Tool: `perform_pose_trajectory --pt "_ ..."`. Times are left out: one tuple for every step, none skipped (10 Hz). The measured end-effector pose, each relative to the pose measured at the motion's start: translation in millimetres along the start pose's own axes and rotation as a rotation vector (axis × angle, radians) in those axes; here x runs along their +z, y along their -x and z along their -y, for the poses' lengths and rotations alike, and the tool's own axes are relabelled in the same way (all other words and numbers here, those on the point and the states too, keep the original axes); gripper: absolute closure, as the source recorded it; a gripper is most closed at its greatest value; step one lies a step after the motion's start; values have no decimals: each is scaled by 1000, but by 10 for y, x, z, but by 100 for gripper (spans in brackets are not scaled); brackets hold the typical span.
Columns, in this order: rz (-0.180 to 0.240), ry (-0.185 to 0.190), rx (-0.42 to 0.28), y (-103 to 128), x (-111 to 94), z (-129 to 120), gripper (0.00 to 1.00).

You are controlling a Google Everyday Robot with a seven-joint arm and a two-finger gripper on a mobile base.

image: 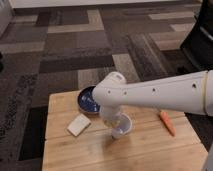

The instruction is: Pick up the ceramic cup

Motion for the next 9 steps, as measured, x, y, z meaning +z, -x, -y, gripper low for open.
perform_pose_trajectory --pt "6 -9 -1 32 -132 -16 100" --pt "12 -15 2 53 -204 -3 100" --pt "25 -28 6 82 -336 19 100" --pt "34 -33 6 94 -415 22 100" --pt "40 -36 9 101 -464 31 100" --pt "54 -37 13 120 -549 37 100" --pt "54 -38 12 121 -550 38 100" --pt "54 -38 12 122 -549 37 100" --pt "54 -38 12 122 -547 37 100"
